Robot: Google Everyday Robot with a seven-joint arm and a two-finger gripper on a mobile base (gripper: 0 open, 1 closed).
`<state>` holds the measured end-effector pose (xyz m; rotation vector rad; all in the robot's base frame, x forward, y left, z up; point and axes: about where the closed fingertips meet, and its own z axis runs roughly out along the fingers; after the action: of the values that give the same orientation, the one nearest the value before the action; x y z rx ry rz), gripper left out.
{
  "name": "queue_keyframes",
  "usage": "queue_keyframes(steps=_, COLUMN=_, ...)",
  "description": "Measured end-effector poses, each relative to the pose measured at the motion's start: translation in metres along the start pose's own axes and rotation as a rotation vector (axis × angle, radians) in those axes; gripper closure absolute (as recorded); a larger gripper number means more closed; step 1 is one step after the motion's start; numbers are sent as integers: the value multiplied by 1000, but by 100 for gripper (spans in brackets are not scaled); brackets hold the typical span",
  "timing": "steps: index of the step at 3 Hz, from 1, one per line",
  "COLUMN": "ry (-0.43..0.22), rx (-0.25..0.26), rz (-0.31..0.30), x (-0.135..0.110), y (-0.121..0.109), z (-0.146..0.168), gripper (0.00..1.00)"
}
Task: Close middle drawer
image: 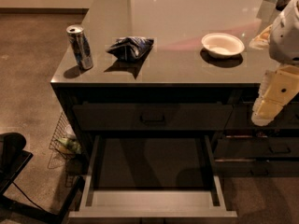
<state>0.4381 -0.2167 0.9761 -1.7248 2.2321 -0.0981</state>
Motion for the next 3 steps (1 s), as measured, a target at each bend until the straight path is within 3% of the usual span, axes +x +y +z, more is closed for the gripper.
queue_keyframes(steps=2, ry=-10, rx=1, rz=20, x=6, y=3, z=11, gripper=0)
queue_keyframes(steps=3, ry=-49, rx=-6, rz=41, x=9, y=6, z=39, gripper=0)
